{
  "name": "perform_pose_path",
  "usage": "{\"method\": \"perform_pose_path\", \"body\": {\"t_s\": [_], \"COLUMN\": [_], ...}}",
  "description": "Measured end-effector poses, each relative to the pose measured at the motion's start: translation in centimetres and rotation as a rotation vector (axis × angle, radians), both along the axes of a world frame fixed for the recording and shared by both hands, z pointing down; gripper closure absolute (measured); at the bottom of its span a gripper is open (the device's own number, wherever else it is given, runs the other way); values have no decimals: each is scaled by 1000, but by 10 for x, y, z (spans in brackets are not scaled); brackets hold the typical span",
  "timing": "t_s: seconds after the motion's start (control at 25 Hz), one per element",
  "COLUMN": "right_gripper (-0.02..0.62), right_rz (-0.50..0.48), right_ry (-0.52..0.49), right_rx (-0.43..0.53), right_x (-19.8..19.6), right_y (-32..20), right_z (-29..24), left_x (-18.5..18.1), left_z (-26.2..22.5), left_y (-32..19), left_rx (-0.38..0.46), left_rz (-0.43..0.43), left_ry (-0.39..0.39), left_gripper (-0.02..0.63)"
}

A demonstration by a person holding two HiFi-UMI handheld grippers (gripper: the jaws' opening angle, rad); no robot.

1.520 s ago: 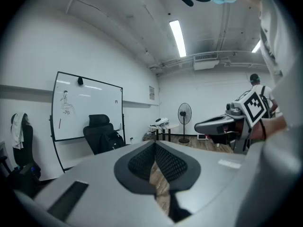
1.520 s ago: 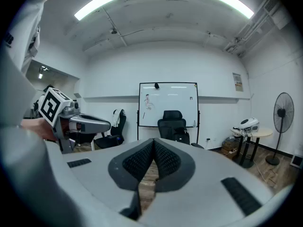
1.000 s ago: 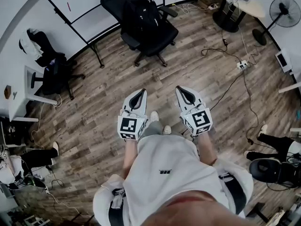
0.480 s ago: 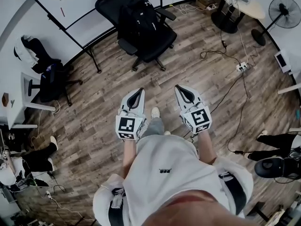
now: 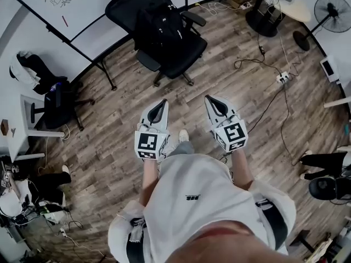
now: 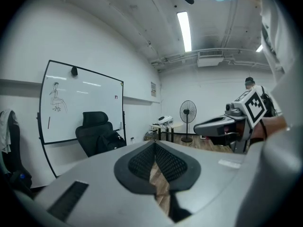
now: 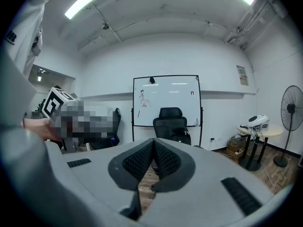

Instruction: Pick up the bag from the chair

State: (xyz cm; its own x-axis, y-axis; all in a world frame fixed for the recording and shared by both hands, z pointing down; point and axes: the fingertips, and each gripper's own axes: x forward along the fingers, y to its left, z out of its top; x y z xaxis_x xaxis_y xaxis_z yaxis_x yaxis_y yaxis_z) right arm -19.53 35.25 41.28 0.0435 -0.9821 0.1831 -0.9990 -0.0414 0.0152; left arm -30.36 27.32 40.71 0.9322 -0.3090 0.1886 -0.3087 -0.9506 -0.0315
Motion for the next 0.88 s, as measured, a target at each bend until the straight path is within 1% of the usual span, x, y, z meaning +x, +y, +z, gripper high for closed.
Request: {"method": "perform_pose_path", "body": {"t_s": [0.16, 0.32, 0.56, 0.88], "right_gripper": [600, 600, 600, 600], "right_rz": [16, 35, 58, 69], "right_ry": [4, 6, 11, 7], "right_rx": [-11, -21, -15, -17], "right_x": [10, 18, 27, 51], "right_y": [-29, -56, -87, -120], "right_z": [2, 3, 3, 5], "left_x": [11, 20, 33, 60], "left_z": [4, 4, 5, 8], "left_y": [-31, -59, -90, -127], "left_rx": [1, -11, -20, -32], "left_rz": [20, 33, 51, 50], "left_ry": [-9, -1, 17, 26], "left_gripper": [595, 595, 595, 595]}}
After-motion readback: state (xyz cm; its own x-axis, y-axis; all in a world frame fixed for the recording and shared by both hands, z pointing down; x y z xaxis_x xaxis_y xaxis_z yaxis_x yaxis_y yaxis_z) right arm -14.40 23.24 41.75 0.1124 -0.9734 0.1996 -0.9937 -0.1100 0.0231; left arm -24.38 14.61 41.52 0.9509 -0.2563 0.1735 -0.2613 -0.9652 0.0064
